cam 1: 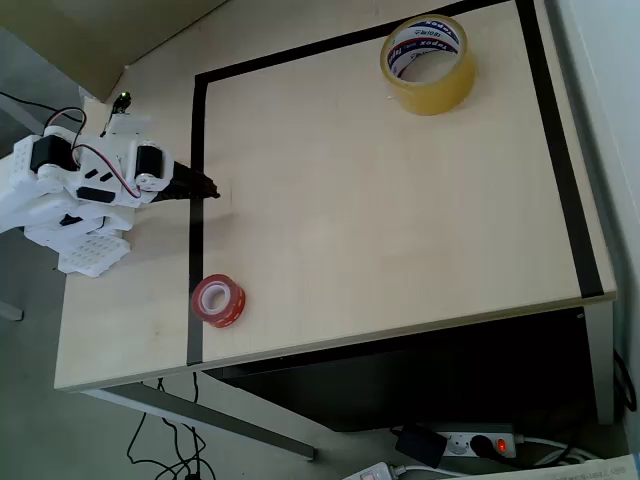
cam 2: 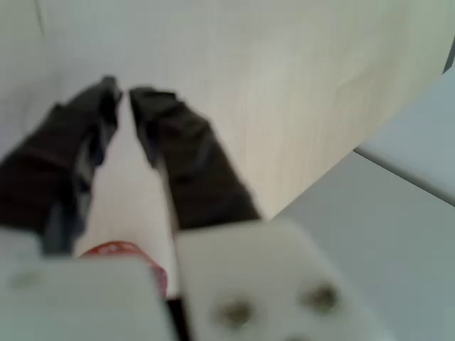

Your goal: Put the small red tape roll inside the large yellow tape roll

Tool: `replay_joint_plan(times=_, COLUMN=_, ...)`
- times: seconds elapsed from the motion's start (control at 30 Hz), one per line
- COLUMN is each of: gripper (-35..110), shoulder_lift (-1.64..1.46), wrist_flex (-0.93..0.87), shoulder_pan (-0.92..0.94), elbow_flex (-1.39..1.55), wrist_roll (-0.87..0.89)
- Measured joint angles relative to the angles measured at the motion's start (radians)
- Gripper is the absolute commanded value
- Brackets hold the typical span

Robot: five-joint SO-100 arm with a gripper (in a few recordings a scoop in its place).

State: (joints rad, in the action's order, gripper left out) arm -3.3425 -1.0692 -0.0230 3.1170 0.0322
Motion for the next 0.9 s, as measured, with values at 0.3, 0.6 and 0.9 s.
replay_joint_plan(times=0.3, gripper=0, shoulder_lift=0.0, wrist_flex=0.0, shoulder_pan=0.261, elbow_flex=-0.008, wrist_roll=-0.149)
replay_joint_plan(times=0.6, gripper=0, shoulder_lift=0.305, wrist_flex=-0.046, shoulder_pan=0.33, elbow_flex=-0.253, wrist_roll=-0.282)
replay_joint_plan(times=0.9, gripper=7, shoulder_lift=0.652, wrist_flex=-0.196, shoulder_pan=0.462, elbow_flex=-0.647, wrist_roll=-0.514)
